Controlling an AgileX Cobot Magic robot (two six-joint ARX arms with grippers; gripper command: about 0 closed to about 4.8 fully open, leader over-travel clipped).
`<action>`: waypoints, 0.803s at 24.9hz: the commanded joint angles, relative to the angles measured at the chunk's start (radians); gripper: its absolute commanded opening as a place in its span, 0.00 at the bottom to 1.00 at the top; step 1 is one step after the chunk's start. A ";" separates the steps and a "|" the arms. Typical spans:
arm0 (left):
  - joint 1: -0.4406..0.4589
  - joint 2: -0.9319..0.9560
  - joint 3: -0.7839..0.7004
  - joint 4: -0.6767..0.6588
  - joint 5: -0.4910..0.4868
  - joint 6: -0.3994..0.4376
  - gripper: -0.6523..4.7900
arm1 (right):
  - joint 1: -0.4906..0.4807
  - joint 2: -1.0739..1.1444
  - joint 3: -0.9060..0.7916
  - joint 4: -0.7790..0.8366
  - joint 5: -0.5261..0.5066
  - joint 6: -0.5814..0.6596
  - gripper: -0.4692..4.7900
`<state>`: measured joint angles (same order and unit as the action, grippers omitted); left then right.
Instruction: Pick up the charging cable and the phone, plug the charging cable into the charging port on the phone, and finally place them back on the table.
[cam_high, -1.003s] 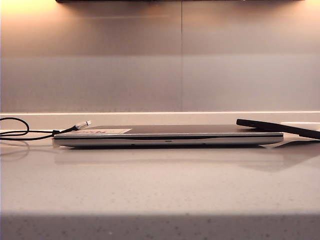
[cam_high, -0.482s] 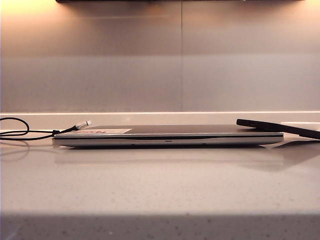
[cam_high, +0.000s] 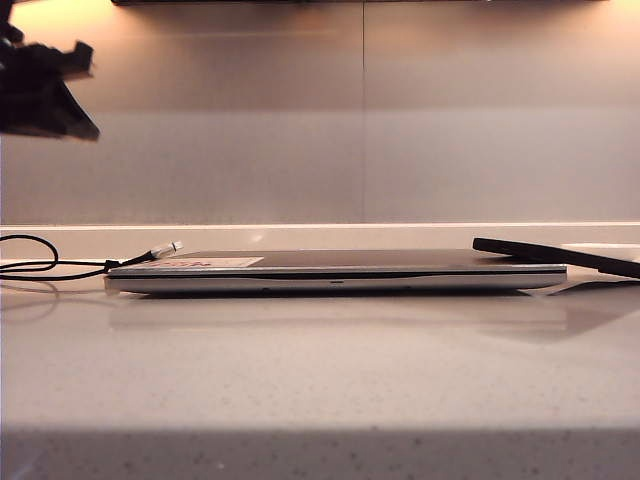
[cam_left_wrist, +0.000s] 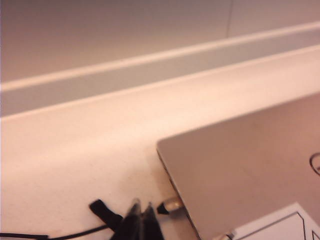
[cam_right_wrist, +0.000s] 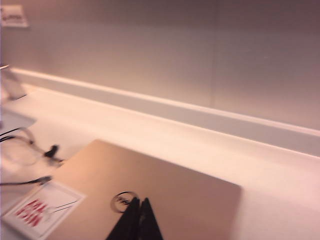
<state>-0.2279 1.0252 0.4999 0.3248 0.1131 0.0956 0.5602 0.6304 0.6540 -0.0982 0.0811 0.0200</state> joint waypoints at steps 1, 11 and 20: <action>-0.030 0.040 0.004 0.016 0.003 0.010 0.11 | 0.061 0.014 0.006 0.013 0.034 -0.003 0.08; -0.058 0.190 0.003 -0.010 0.003 0.206 0.40 | 0.109 0.032 0.006 -0.003 0.030 -0.003 0.08; -0.058 0.191 0.003 -0.048 0.004 0.430 0.57 | 0.109 0.032 0.006 -0.003 0.029 -0.003 0.08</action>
<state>-0.2871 1.2182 0.4999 0.2714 0.1158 0.5053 0.6682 0.6662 0.6540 -0.1196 0.1085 0.0177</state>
